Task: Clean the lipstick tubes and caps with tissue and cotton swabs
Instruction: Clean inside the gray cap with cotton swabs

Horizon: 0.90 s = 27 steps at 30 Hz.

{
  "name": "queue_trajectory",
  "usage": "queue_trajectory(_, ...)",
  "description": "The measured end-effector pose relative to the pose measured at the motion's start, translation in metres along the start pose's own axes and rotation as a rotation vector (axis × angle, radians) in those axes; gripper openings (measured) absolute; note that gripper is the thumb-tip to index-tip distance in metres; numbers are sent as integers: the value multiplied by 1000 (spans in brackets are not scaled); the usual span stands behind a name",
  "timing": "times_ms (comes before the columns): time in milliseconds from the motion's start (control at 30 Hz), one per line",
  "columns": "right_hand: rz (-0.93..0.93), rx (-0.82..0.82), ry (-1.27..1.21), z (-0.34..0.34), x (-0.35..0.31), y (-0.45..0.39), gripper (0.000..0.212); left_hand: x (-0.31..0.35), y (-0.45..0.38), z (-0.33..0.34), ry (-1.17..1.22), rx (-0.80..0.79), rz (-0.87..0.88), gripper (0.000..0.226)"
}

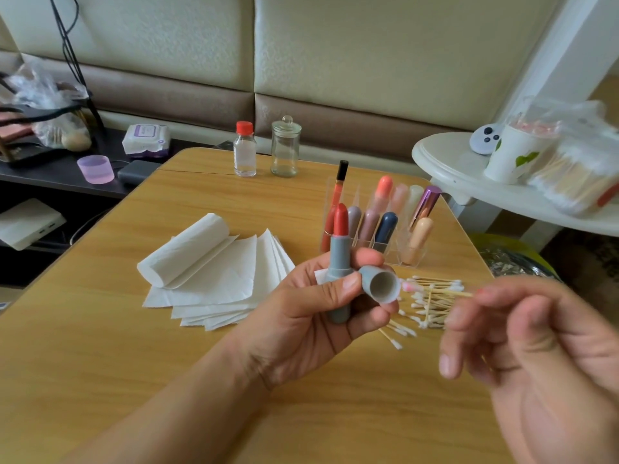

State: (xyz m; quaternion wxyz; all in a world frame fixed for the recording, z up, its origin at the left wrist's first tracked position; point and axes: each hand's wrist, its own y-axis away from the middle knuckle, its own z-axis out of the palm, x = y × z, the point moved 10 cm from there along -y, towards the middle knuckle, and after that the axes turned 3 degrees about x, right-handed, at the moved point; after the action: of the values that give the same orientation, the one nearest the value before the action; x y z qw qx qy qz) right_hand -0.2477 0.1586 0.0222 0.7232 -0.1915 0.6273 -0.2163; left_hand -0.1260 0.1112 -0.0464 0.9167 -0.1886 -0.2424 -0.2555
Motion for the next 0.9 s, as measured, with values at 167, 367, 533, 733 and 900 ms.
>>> queue_trajectory(167,117,7,-6,-3,17,5,33,0,0,1,-6,-9,-7,20)
queue_trajectory(367,164,33,-134,-5,17,2,27,-1,0,1,-14,-10,-6,21)
queue_trajectory(533,232,2,-134,0,29,6,28,-1,1,2,-7,-16,-10,21)
queue_trajectory(733,291,43,-206,-3,36,12,31,1,0,-1,-37,5,10,20)
queue_trajectory(900,288,53,-277,4,28,6,34,-3,-2,-9,-60,79,-13,34)
